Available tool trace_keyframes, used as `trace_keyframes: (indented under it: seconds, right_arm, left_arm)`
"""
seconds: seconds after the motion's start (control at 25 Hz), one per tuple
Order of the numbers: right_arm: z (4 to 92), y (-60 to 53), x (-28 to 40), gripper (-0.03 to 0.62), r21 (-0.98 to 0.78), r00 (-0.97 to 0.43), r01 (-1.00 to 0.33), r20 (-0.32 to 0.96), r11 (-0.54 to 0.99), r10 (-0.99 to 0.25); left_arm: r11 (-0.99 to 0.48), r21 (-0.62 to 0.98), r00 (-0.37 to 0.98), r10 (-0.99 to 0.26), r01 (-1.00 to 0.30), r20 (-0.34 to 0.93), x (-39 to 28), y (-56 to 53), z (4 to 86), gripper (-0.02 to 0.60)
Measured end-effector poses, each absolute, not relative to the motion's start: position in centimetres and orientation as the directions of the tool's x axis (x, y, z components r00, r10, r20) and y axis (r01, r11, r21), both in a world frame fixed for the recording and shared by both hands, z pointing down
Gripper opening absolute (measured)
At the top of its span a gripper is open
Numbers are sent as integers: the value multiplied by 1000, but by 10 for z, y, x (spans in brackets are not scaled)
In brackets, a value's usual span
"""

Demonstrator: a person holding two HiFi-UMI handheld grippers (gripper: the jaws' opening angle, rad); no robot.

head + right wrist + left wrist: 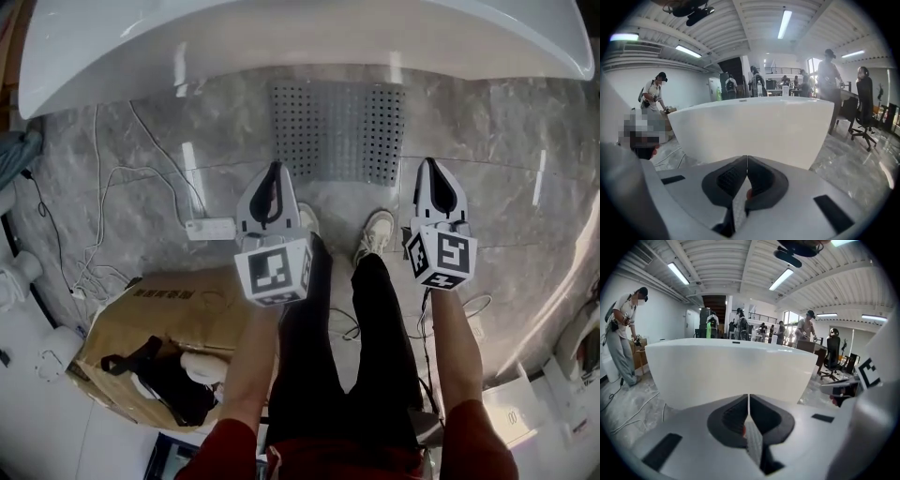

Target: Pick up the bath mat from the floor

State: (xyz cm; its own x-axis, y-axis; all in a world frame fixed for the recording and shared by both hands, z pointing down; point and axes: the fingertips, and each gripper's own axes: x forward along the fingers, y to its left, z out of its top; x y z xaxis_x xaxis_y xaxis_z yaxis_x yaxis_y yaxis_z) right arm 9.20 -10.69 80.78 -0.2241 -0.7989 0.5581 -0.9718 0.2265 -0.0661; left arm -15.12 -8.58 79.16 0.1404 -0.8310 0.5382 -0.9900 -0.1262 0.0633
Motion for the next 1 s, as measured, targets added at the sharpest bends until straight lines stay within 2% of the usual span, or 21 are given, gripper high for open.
trace_keyframes:
  seconds: [0.6,0.64,0.72,1.0]
  right_arm:
    - [998,-94,93,12,-53,-199,-974,670,222,-715]
    - [1009,-95,96,12,-55,-193,-976,676,212,-712]
    - [1030,-98,101,18,-53,-179,-979,688,197,-703]
    - [1108,-107,114,118,-65,-171,-981,739,185,-651]
  left_arm:
    - [-108,63,122,-722,-992,682,-184,-68,988,23]
    - [-106,64,121,-715,-992,689,-186,-70,999,34]
    - [-107,68,124,-699,-992,704,-189,-73,1021,120]
    - [-129,62,133,-662,-990,737,-192,-82,1094,173]
